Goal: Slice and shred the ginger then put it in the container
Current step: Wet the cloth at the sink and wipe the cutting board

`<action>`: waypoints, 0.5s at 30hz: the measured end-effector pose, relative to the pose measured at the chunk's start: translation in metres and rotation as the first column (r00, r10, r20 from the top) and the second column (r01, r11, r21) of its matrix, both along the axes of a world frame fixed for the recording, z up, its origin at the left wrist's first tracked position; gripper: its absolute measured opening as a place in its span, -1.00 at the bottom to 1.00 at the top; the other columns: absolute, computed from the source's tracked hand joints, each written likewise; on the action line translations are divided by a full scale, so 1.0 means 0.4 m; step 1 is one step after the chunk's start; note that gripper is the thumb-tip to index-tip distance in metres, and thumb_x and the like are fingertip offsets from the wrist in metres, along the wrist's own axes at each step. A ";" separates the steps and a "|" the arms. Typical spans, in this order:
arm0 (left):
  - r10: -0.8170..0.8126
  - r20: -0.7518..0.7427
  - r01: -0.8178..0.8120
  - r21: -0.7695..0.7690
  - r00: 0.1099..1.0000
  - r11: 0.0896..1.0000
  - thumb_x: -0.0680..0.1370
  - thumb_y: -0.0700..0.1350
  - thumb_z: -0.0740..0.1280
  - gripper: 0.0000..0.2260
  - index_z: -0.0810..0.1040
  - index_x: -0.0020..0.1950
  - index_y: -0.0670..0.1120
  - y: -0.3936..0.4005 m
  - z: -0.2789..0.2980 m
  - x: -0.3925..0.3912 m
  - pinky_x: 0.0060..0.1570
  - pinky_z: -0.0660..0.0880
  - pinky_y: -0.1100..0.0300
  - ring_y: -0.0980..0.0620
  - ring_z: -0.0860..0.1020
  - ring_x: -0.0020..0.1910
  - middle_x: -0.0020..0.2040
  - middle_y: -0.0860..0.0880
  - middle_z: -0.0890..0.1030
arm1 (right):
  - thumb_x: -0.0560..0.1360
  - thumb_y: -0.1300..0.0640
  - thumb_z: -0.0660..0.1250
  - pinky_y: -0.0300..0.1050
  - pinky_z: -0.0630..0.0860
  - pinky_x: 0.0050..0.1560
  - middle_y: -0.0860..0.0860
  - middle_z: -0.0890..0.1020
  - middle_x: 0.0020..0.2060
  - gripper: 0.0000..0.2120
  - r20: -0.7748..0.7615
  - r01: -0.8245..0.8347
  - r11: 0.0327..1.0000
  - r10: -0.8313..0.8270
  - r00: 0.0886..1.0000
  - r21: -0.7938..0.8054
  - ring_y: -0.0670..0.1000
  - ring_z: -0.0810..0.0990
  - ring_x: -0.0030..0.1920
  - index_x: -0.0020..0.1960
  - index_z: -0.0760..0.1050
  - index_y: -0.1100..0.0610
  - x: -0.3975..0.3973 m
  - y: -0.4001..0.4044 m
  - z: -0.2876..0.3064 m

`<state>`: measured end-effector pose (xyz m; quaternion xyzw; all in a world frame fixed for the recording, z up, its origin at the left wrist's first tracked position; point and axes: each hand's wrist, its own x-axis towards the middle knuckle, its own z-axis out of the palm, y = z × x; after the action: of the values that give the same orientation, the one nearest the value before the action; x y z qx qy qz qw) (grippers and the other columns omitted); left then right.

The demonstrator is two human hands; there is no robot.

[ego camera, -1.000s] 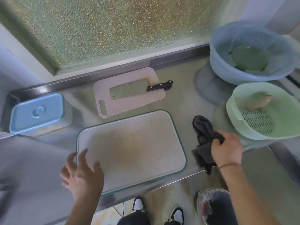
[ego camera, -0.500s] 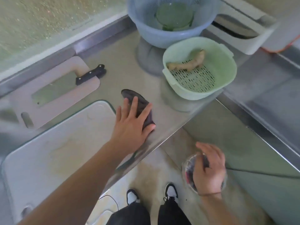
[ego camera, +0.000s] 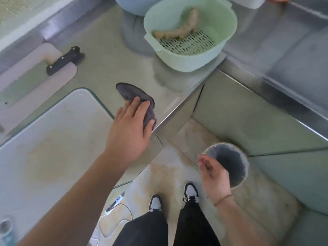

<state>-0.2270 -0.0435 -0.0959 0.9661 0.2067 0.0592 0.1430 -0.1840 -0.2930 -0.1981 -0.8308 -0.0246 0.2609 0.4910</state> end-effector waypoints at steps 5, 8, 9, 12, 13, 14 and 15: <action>0.010 0.145 -0.005 -0.031 0.989 0.999 0.58 -0.06 0.36 -0.64 0.55 0.34 -0.18 -0.007 0.000 -0.030 0.21 0.50 -0.12 -0.24 0.54 0.26 0.34 -0.16 0.57 | 0.53 0.20 0.34 -0.37 0.45 0.00 -0.07 0.67 -0.11 -0.85 -0.071 0.044 0.999 -0.044 0.996 -0.007 -0.11 0.62 -0.04 -0.01 0.60 -0.03 -0.048 -0.028 0.019; 0.019 0.168 -0.011 -0.048 0.986 0.999 0.56 0.00 0.30 -0.61 0.54 0.33 -0.16 -0.009 0.008 -0.026 0.17 0.51 -0.08 -0.24 0.56 0.20 0.29 -0.13 0.60 | 0.52 0.14 0.35 -0.18 0.54 0.05 -0.05 0.68 -0.11 -0.88 -0.154 0.035 0.994 -0.051 0.987 -0.108 -0.03 0.64 -0.04 -0.02 0.62 -0.03 -0.039 -0.103 -0.012; 0.029 0.176 -0.022 -0.042 0.984 0.999 0.56 0.01 0.29 -0.60 0.54 0.34 -0.15 -0.016 0.006 -0.023 0.17 0.51 -0.09 -0.25 0.56 0.18 0.29 -0.14 0.60 | 0.52 0.13 0.34 -0.12 0.55 0.03 -0.06 0.67 -0.15 -0.88 -0.208 0.040 0.989 -0.069 0.976 -0.140 0.01 0.64 -0.06 -0.06 0.61 -0.06 -0.030 -0.138 -0.033; 0.053 0.250 -0.060 0.023 0.967 0.998 0.58 -0.06 0.30 -0.63 0.53 0.35 -0.17 -0.043 -0.004 -0.020 0.17 0.47 -0.09 -0.26 0.53 0.17 0.25 -0.18 0.61 | 0.51 0.13 0.28 -0.22 0.42 -0.19 -0.11 0.58 -0.32 -0.83 -0.282 -0.020 0.941 -0.080 0.956 -0.337 0.04 0.57 -0.16 -0.22 0.58 -0.03 0.001 -0.245 -0.124; 0.049 0.284 -0.064 0.046 0.958 0.997 0.59 -0.10 0.29 -0.65 0.53 0.34 -0.19 -0.059 -0.009 -0.019 0.16 0.46 -0.08 -0.27 0.54 0.16 0.23 -0.20 0.62 | 0.51 0.13 0.27 -0.23 0.39 -0.22 -0.09 0.58 -0.29 -0.85 -0.285 -0.044 0.923 -0.072 0.956 -0.381 0.03 0.54 -0.16 -0.19 0.58 0.00 0.009 -0.277 -0.157; 0.040 0.325 -0.066 0.069 0.945 0.995 0.61 -0.13 0.29 -0.68 0.53 0.34 -0.21 -0.084 -0.015 -0.017 0.15 0.45 -0.07 -0.26 0.54 0.15 0.21 -0.22 0.62 | 0.51 0.13 0.28 -0.23 0.37 -0.18 -0.07 0.57 -0.24 -0.88 -0.292 -0.046 0.917 -0.078 0.953 -0.396 0.01 0.52 -0.13 -0.14 0.56 -0.02 0.019 -0.307 -0.190; 0.025 0.369 -0.060 0.084 0.929 0.995 0.63 -0.17 0.28 -0.71 0.53 0.33 -0.23 -0.116 -0.022 -0.015 0.15 0.44 -0.05 -0.26 0.53 0.14 0.18 -0.24 0.62 | 0.52 0.14 0.29 -0.23 0.38 -0.11 -0.04 0.57 -0.18 -0.90 -0.304 -0.052 0.919 -0.076 0.950 -0.392 0.00 0.50 -0.11 -0.08 0.54 -0.04 0.026 -0.335 -0.223</action>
<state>-0.2328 -0.0898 -0.1048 0.9389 0.1943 0.2516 0.1321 -0.1735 -0.4270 -0.2875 -0.8608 0.1116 0.3859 0.3124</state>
